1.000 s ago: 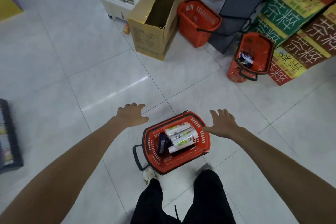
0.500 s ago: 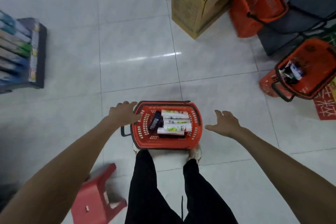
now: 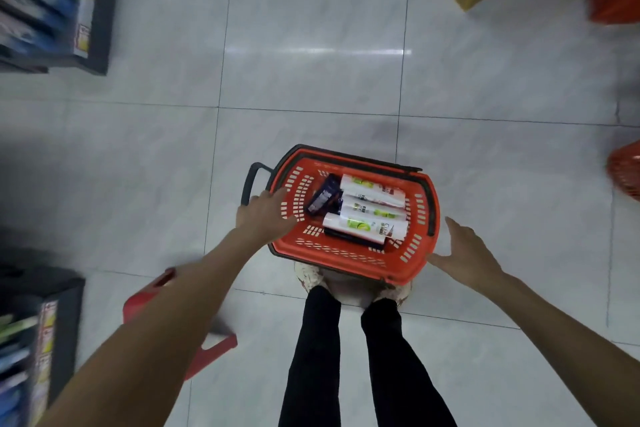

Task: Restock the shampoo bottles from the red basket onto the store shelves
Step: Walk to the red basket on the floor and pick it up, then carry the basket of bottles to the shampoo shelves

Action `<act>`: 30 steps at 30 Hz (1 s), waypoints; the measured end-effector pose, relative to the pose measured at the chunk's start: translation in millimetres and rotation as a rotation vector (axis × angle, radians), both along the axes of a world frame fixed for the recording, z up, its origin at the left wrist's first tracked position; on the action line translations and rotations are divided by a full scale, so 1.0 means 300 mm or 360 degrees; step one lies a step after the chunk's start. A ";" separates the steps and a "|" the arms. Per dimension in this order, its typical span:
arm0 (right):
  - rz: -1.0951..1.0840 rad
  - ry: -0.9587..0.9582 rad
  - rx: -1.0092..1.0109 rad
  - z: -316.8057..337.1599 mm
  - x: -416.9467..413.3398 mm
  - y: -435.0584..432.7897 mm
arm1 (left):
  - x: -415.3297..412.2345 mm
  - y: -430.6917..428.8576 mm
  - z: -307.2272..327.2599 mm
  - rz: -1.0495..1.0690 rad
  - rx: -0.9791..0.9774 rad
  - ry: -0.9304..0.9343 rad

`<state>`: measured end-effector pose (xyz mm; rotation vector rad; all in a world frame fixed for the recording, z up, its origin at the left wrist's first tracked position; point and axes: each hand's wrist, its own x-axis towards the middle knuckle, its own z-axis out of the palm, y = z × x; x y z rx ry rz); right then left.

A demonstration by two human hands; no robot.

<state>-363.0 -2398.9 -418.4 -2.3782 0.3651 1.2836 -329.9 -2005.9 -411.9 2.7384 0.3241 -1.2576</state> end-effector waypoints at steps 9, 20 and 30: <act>-0.0356 -0.0204 -0.0158 -0.516 0.029 0.102 | 0.061 0.123 -0.500 0.0501 0.0194 -0.0152; -0.1227 -0.0056 -0.0242 -0.755 0.066 0.066 | 0.059 0.219 -0.751 0.1552 -0.0501 -0.0253; -0.1115 0.0133 -0.0238 -0.637 0.109 0.071 | -0.056 0.366 -0.694 0.1787 -0.0809 0.0315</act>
